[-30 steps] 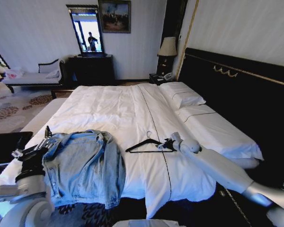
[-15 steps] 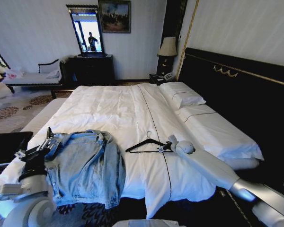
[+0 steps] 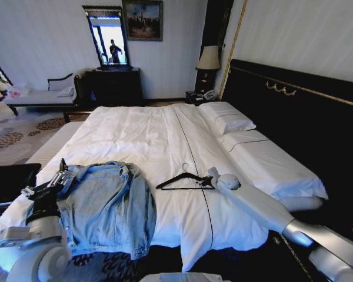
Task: Pick up the clothes from the bed and hang them on the clothes hanger.
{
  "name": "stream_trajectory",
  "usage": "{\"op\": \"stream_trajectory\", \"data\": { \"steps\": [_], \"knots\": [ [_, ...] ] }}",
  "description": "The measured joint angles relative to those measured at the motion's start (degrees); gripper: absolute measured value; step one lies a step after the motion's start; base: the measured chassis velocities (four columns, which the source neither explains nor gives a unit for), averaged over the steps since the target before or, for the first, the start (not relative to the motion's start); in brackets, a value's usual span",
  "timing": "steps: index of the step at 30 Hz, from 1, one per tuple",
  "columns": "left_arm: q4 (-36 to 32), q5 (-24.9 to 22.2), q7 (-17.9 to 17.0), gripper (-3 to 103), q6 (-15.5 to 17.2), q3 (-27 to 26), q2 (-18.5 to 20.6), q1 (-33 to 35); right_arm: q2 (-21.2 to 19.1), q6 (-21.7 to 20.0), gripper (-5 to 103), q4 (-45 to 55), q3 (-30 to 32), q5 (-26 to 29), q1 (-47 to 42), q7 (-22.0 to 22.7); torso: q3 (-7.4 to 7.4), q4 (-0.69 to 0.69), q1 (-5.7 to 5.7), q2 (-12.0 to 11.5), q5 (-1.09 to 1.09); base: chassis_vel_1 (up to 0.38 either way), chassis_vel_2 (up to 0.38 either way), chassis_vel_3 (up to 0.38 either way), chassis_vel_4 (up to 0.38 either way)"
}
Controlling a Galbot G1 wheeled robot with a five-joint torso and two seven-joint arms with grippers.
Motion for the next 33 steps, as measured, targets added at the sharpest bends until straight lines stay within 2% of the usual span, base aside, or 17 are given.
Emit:
{"op": "stream_trajectory", "data": {
  "steps": [1, 3, 7, 12, 16, 20, 24, 25, 27, 29, 31, 33],
  "knots": [
    [0.02, -0.01, 0.0, 100, -0.03, -0.02, 0.08, 0.0, -0.36, 0.23, 40, 0.47, 0.11, -0.03, -0.29, -0.11, 0.0, 0.01, 0.0, 0.0, 0.0, 0.0, 0.0, 0.0, 0.0],
    [0.04, -0.02, 0.0, 100, -0.04, -0.04, 0.13, 0.0, -0.61, 0.36, 40, 0.77, 0.2, -0.04, -0.47, -0.11, 0.0, 0.0, 0.0, 0.0, 0.0, 0.0, 0.0, 0.0, 0.0],
    [0.13, -0.21, 0.0, 100, -0.35, -0.41, 0.47, 0.07, -3.24, 1.23, 20, 4.74, 1.81, 0.16, -2.31, -0.06, 0.0, 0.0, 0.0, 0.0, -0.01, 0.0, 0.0, 0.0, 0.0],
    [0.12, -0.52, 0.01, 100, -0.8, -0.86, 0.8, 0.36, -6.14, 5.01, 19, 9.5, 4.59, -0.24, -5.09, -0.32, 0.0, -0.01, 0.0, 0.0, 0.0, 0.0, 0.0, 0.0, 0.0],
    [0.08, -0.76, -0.43, 100, -1.23, -1.14, 1.21, 0.99, -9.13, 12.72, 19, 15.58, 9.99, -3.48, -9.21, -3.15, 0.0, 0.0, 0.0, 0.0, -0.01, 0.0, 0.0, 0.0, 0.0],
    [0.28, -1.25, -1.5, 100, -0.74, -1.15, 1.49, 1.02, -11.03, 16.87, 19, 20.95, 14.63, -1.83, -12.35, -3.78, -0.01, -0.01, 0.0, 0.0, -0.01, 0.0, 0.0, 0.0, 0.0],
    [0.73, -0.97, -1.78, 100, -0.56, -0.42, 1.51, 1.01, -14.08, 24.87, 19, 27.64, 18.28, -1.83, -16.38, -4.93, -0.01, 0.0, 0.0, 0.01, -0.02, 0.0, 0.0, 0.0, 0.0],
    [0.73, -0.97, -1.78, 100, -0.56, -0.42, 1.51, 1.01, -14.08, 24.87, 19, 27.64, 18.28, -1.83, -16.38, -4.93, -0.01, 0.0, 0.0, 0.01, -0.02, 0.0, 0.0, 0.0, 0.0],
    [0.65, -0.6, -1.76, 100, -0.56, 0.27, 1.17, 1.01, -15.05, 28.02, 19, 29.74, 18.66, -3.75, -18.18, -5.0, -0.01, -0.02, -0.01, 0.01, -0.01, 0.0, 0.0, 0.0, 0.0],
    [0.45, -0.24, -1.69, 100, -0.56, 0.73, 0.95, 0.99, -15.35, 29.23, 19, 31.21, 18.66, -5.2, -19.35, -5.11, -0.01, -0.01, 0.0, 0.0, 0.0, 0.0, 0.0, 0.0, 0.0],
    [0.25, -0.05, -1.66, 100, -0.56, 0.59, 1.0, 1.09, -15.16, 34.1, 19, 32.18, 17.1, -6.59, -19.5, -4.45, -0.01, -0.01, 0.0, 0.0, -0.01, 0.0, 0.0, 0.0, 0.0],
    [0.17, -0.03, -1.67, 100, -0.56, 0.44, 1.03, 1.25, -14.86, 35.6, 19, 31.99, 16.83, -6.84, -19.14, -4.26, -0.01, 0.0, 0.0, 0.0, -0.01, 0.0, 0.0, 0.0, 0.0]
  ]
}}
